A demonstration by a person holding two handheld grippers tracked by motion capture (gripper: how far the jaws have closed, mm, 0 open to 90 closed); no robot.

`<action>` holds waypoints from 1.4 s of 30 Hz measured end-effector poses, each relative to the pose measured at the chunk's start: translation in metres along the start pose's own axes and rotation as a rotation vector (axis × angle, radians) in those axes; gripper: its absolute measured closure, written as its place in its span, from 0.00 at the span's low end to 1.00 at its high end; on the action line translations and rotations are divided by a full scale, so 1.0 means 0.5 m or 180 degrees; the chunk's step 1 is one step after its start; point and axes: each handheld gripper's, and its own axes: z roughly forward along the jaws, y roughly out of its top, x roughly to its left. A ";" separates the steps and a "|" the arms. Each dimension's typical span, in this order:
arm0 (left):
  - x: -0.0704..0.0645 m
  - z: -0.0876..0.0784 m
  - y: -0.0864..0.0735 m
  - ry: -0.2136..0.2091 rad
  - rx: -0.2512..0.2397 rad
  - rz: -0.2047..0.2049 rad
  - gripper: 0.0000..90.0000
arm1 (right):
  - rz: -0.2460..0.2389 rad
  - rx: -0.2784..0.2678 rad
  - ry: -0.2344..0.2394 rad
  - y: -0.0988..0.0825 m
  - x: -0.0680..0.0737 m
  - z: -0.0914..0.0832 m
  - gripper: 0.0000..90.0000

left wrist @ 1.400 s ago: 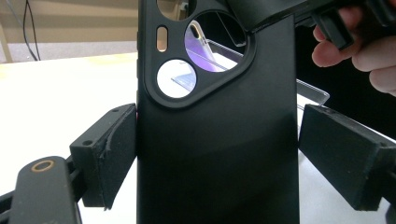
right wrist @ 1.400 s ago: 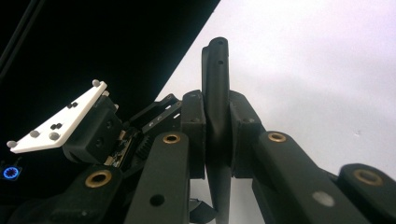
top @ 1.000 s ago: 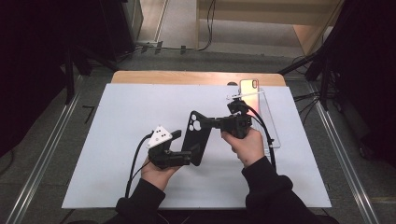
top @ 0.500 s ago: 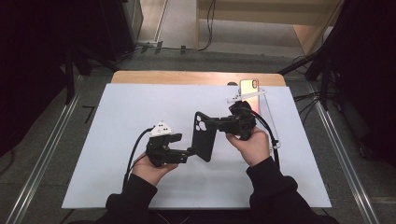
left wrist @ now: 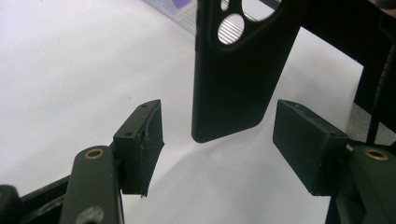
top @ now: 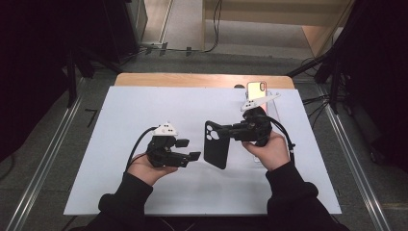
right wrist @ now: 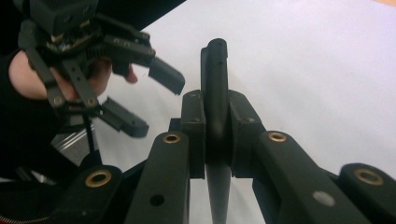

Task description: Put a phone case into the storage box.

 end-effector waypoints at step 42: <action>0.024 0.005 0.069 -0.0916 0.0075 0.0716 0.61 | -0.0575 0.0282 0.0828 -0.004 0.015 0.031 0.86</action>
